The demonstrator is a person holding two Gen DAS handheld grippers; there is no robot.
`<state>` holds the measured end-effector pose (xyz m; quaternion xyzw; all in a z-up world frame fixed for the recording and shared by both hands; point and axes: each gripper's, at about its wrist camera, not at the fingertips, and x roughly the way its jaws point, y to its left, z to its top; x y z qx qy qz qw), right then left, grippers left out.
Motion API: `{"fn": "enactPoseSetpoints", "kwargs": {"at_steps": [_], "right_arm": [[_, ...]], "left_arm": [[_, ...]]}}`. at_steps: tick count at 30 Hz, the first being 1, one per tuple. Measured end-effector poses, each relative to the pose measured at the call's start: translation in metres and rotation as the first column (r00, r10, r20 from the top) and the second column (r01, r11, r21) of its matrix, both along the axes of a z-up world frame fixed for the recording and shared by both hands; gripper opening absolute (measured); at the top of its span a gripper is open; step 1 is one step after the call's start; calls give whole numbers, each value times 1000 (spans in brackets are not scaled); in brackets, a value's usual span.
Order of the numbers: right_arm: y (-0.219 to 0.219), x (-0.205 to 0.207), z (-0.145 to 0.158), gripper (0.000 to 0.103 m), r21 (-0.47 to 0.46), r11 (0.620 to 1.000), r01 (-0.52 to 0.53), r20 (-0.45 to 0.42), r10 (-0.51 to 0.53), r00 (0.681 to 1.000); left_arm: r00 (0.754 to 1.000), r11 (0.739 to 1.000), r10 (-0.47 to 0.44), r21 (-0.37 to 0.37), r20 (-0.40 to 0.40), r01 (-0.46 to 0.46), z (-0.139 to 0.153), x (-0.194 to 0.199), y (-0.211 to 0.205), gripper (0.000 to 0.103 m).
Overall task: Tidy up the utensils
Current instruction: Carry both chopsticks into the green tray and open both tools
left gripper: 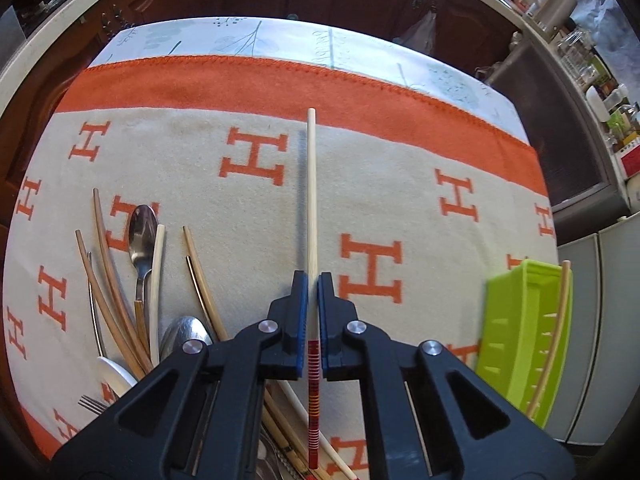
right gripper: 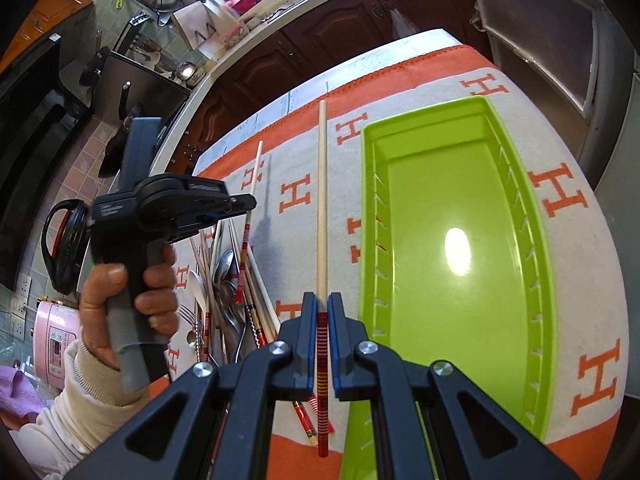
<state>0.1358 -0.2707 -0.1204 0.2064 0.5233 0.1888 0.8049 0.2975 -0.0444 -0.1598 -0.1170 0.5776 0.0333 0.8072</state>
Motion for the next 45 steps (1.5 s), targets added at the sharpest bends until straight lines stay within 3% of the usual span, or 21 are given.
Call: {"fn": "enactPoseSetpoints", "kwargs": {"at_steps": [5,10,14,20,25,33,40,45], "right_arm": [[-4,-6,7,5,-32,999,12,25,-11,1000],[-7,-16,16,5,-111,993,40,65,-33,997],[-12,-26,19,5,-227,971,80,99,-59,993],[-28,-36,15,5,-295,949,109,96,-84,992],[-41,-42,6,6,-320,939,128,65,-113,991],[-50,-45,5,6,-316,935,160,66,-146,987],[-49,-46,8,6,-310,936,169,69,-155,986],[-46,-48,12,6,-313,935,169,75,-153,985]], "left_arm": [[999,995,-43,-95,12,44,25,-13,11,3],[987,974,-143,-169,69,153,64,-53,-8,3],[974,952,-203,-214,103,221,86,-81,-31,3],[953,917,-286,-261,99,302,93,-114,-83,3],[943,897,-326,-296,63,329,79,-123,-118,3],[933,899,-355,-257,52,356,56,-125,-145,3],[915,899,-391,-174,98,403,64,-132,-148,4],[917,908,-383,-135,114,396,73,-140,-136,12]]}}
